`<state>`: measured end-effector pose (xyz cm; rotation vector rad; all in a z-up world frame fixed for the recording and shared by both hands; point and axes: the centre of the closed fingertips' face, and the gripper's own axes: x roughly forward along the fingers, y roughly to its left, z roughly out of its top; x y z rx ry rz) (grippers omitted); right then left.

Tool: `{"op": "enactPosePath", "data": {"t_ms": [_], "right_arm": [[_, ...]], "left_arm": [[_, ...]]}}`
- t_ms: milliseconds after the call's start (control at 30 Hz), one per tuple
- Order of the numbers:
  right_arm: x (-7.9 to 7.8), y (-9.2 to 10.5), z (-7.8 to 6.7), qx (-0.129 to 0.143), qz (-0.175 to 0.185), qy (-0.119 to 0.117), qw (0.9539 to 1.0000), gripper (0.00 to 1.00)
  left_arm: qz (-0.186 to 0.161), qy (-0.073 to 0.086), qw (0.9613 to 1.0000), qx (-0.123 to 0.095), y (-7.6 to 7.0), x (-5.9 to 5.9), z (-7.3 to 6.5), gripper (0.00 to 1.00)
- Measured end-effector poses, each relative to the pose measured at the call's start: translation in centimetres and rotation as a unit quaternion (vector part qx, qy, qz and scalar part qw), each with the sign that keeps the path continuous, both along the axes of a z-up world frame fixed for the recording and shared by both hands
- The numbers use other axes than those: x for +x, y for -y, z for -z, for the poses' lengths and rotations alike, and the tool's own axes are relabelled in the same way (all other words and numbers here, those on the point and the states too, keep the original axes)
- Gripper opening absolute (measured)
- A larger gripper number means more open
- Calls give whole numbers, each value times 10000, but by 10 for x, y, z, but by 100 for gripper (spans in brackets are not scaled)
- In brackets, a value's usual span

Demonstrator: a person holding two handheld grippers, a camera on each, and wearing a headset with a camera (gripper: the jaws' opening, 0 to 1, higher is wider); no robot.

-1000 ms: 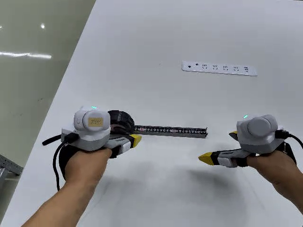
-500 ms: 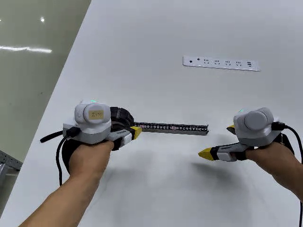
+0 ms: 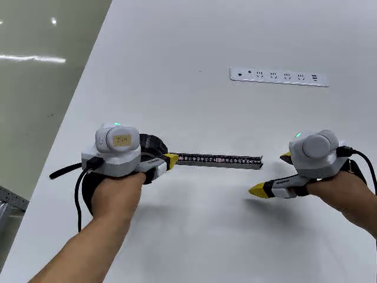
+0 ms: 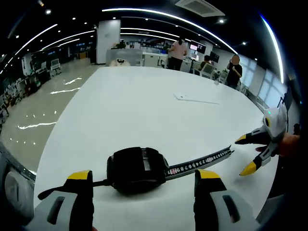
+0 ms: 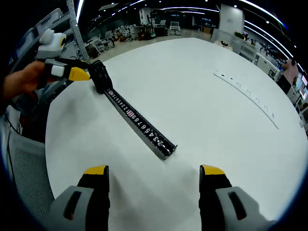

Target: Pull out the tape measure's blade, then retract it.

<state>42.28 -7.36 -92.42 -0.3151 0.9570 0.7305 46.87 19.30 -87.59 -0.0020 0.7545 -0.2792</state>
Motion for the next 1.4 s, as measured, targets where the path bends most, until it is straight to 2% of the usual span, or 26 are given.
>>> {"op": "enactPosePath", "data": {"t_ms": [433,700,1033,1400], "right_arm": [[9,-1,6,-96,-406,-48,9991,76],[9,-3,9,-174,-803,-112,9966,73],[13,-3,11,-269,-1255,-169,9916,70],[18,1,12,-441,-1819,-179,9822,64]], "left_arm": [[-227,-32,9997,-6,-4,7,5,79],[-350,-63,9994,-6,-6,10,8,78],[-428,-66,9991,-35,-4,14,12,75],[-470,-71,9988,-64,-3,18,14,73]]}}
